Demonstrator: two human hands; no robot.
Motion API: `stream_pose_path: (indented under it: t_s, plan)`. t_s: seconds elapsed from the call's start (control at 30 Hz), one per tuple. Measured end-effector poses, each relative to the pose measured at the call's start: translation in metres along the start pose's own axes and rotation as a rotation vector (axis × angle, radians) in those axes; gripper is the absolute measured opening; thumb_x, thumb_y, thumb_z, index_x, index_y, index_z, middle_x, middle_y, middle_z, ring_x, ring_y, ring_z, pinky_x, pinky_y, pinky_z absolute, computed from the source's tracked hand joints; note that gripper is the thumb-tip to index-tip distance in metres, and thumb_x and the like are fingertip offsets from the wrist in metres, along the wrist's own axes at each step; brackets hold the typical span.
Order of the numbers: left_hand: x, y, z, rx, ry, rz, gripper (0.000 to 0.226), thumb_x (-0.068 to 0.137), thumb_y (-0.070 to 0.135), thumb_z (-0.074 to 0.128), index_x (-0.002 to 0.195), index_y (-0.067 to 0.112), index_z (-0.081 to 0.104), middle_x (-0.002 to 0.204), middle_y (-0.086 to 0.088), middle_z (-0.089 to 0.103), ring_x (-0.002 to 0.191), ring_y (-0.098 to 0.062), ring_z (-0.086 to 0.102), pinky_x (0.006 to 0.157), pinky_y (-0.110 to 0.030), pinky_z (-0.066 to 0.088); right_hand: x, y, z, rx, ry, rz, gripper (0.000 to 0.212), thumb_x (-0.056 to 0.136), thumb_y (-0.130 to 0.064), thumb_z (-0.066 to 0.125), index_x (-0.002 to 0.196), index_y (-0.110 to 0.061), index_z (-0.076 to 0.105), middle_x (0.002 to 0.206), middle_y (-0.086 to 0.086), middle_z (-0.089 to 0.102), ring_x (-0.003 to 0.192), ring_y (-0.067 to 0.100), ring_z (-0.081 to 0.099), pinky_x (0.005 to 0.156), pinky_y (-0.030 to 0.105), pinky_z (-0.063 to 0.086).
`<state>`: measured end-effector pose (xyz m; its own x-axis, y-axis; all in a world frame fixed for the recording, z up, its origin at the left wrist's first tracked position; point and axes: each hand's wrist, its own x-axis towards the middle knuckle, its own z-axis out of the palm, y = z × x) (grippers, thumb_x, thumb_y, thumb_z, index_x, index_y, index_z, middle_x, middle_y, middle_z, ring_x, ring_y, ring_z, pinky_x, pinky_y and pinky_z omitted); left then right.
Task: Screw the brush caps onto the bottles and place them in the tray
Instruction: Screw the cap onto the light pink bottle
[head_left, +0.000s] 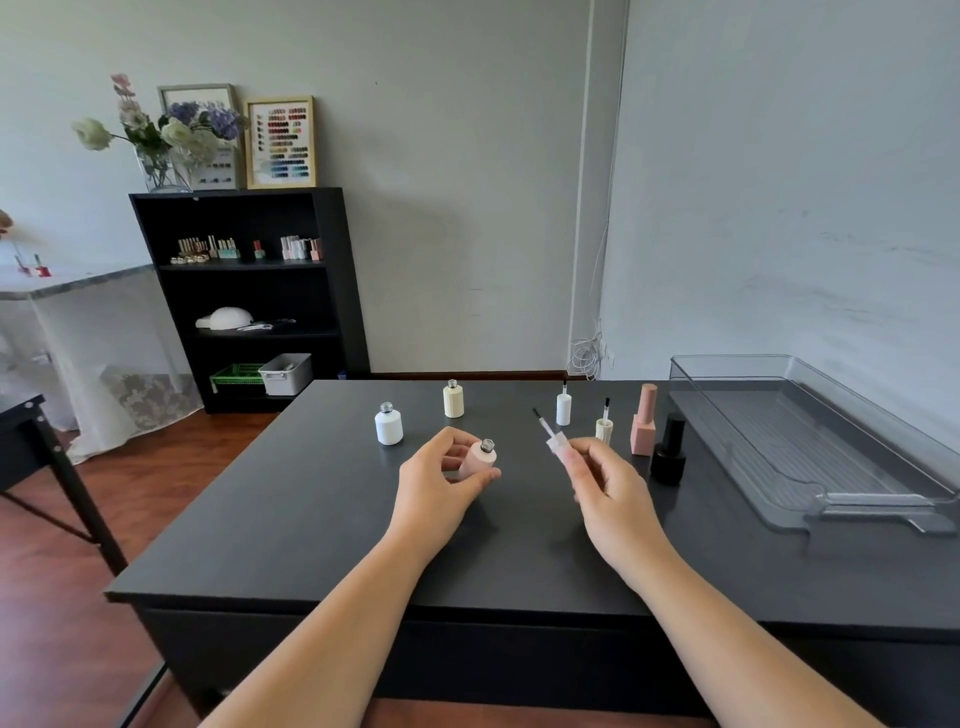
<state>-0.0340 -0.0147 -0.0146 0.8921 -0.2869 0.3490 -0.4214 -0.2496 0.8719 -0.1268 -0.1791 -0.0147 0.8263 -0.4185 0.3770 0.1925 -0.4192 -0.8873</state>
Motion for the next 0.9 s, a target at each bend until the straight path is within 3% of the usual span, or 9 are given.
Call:
stream_pose_path:
  t_s: [0.1,0.17,0.23,0.3,0.43,0.6,0.9]
  plan:
    - [0.0002,-0.0009,0.0012,0.053,-0.043,0.020,0.025,0.071,0.024,0.078,0.084,0.036,0.061,0.089,0.014,0.065,0.085,-0.001,0.059,0.069,-0.013,0.046,-0.0005,0.0014,-0.0021,0.041,-0.012,-0.007,0.018,0.092,-0.040,0.050,0.085,-0.040,0.067,0.048,-0.013,0.038,0.047,0.006,0.032,0.046,0.014,0.028]
    - [-0.0007,-0.0019,0.0025,0.091,-0.078,0.056,0.026,0.071,0.022,0.078,0.084,0.037,0.061,0.091,0.013,0.064,0.085,0.001,0.058,0.070,-0.009,0.046,-0.0020,0.0017,-0.0028,0.053,-0.008,-0.022,0.018,0.092,-0.034,0.055,0.088,-0.041,0.070,0.048,-0.012,0.048,0.049,0.004,0.035,0.049,0.013,0.029]
    - [-0.0010,-0.0027,0.0027,0.110,-0.084,0.082,0.027,0.071,0.020,0.078,0.084,0.037,0.062,0.092,0.013,0.063,0.086,0.004,0.056,0.071,-0.005,0.044,-0.0031,0.0018,-0.0037,0.100,0.024,-0.012,0.014,0.088,-0.029,0.061,0.088,-0.037,0.073,0.064,-0.006,0.066,0.060,0.004,0.048,0.056,0.014,0.035]
    - [-0.0011,-0.0037,0.0027,0.115,-0.077,0.098,0.028,0.070,0.019,0.078,0.084,0.037,0.062,0.092,0.013,0.062,0.088,0.004,0.055,0.072,-0.010,0.045,-0.0034,0.0027,-0.0041,0.155,0.067,0.013,0.010,0.084,-0.025,0.067,0.084,-0.033,0.073,0.076,-0.005,0.072,0.068,0.005,0.058,0.059,0.010,0.040]
    - [-0.0016,-0.0040,0.0025,0.119,-0.069,0.114,0.029,0.070,0.017,0.078,0.082,0.038,0.063,0.092,0.012,0.062,0.088,0.002,0.056,0.073,-0.014,0.046,-0.0035,0.0049,-0.0029,0.162,0.086,0.009,0.009,0.082,-0.018,0.070,0.083,-0.027,0.071,0.071,-0.011,0.068,0.065,0.003,0.058,0.058,0.008,0.042]
    - [-0.0020,-0.0045,0.0019,0.124,-0.069,0.127,0.028,0.070,0.015,0.077,0.083,0.035,0.064,0.092,0.011,0.062,0.087,0.001,0.055,0.071,-0.009,0.044,-0.0031,0.0074,-0.0017,0.129,0.073,-0.001,0.009,0.081,-0.017,0.070,0.084,-0.026,0.071,0.071,-0.008,0.068,0.064,0.008,0.056,0.061,0.020,0.044]
    - [-0.0030,-0.0020,0.0030,0.166,-0.085,0.155,0.030,0.069,0.012,0.076,0.083,0.037,0.064,0.089,0.010,0.060,0.085,-0.003,0.055,0.074,-0.021,0.048,-0.0036,0.0069,-0.0005,0.012,0.012,-0.042,0.016,0.081,-0.016,0.070,0.083,-0.032,0.069,0.068,-0.012,0.064,0.056,-0.003,0.050,0.054,0.005,0.038]
